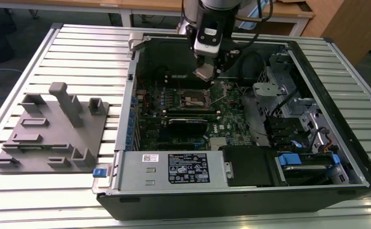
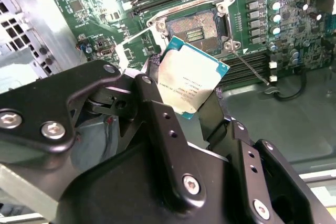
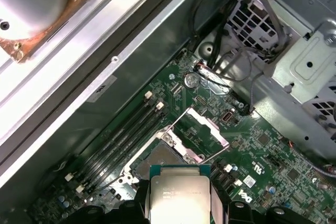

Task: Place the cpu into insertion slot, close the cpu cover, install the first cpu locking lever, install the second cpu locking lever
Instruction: 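Place the cpu into insertion slot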

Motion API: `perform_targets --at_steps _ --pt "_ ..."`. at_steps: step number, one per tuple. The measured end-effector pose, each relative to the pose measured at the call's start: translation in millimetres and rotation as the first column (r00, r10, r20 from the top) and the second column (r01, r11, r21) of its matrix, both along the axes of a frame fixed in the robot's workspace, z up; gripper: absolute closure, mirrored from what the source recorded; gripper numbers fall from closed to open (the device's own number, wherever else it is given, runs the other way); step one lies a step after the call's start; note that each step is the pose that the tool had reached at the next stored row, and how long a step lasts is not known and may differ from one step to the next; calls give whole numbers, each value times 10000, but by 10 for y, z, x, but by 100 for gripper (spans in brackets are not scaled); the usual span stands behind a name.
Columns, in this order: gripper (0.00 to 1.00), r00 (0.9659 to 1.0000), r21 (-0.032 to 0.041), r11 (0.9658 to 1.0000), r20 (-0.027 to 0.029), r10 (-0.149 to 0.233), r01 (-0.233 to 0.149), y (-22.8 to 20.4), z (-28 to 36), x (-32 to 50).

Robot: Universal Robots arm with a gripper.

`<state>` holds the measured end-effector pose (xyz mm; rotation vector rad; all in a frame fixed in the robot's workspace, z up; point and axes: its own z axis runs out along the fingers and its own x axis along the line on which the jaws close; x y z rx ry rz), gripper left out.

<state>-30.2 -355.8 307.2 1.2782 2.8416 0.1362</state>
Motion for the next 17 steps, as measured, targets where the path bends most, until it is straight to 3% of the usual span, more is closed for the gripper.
perform_targets --at_steps 10,17 --pt "46 9998 1 9998 0 -174 174 0 -2 0" --pt "46 9976 2 9976 0 -697 697 0 -7 0"
